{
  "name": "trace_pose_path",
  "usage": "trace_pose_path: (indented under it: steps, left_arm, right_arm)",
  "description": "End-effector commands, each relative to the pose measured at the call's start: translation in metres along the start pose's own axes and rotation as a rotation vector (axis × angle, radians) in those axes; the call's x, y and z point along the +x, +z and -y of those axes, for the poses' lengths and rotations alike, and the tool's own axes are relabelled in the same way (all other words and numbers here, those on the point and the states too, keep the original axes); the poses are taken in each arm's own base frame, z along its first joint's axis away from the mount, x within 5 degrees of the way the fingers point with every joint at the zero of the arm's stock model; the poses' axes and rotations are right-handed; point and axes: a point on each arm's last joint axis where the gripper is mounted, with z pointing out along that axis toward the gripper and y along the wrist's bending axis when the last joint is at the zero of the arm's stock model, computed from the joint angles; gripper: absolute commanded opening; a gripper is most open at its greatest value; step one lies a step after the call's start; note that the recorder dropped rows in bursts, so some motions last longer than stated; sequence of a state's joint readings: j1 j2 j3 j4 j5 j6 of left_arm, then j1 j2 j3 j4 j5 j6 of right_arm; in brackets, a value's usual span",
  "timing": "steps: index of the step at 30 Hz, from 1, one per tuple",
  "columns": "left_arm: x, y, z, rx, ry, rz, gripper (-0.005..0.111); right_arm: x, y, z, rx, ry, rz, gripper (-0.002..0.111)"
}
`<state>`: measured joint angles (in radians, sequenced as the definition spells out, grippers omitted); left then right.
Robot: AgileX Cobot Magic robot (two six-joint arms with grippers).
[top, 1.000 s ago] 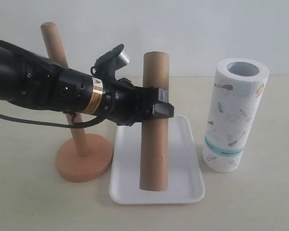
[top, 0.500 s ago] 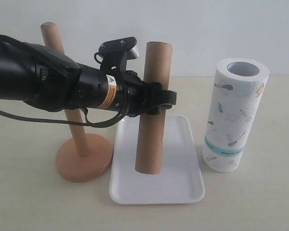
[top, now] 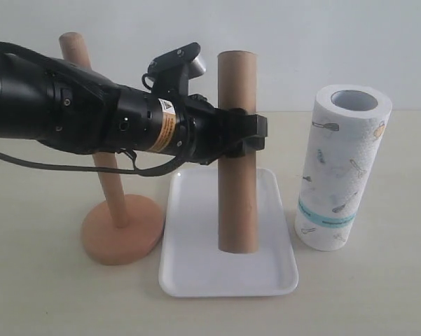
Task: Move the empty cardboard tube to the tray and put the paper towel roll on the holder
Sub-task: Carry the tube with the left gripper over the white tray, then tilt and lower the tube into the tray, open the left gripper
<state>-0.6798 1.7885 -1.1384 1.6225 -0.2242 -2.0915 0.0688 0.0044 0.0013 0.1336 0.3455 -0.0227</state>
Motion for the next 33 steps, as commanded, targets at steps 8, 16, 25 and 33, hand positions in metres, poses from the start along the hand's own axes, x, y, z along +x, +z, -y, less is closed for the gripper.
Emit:
trace_pose_path:
  steps: [8, 16, 25, 33]
  left_arm:
    - [-0.01, -0.01, 0.002, -0.056, 0.14, 0.05, 0.004]
    - [-0.021, -0.042, 0.047, -0.111, 0.382, 0.213, 0.004]
    - [-0.007, -0.072, 0.08, -0.612, 0.817, 0.298, 0.004]
    - [0.022, -0.046, 0.067, -0.463, 0.57, -0.332, 0.004]
  right_arm:
    - [-0.001, 0.0, 0.0, 0.0, -0.007, 0.01, 0.004]
    - [-0.001, 0.0, 0.0, 0.0, -0.007, 0.01, 0.004]
    - [-0.001, 0.0, 0.0, 0.0, -0.007, 0.01, 0.004]
    - [-0.001, 0.0, 0.0, 0.0, -0.007, 0.01, 0.004]
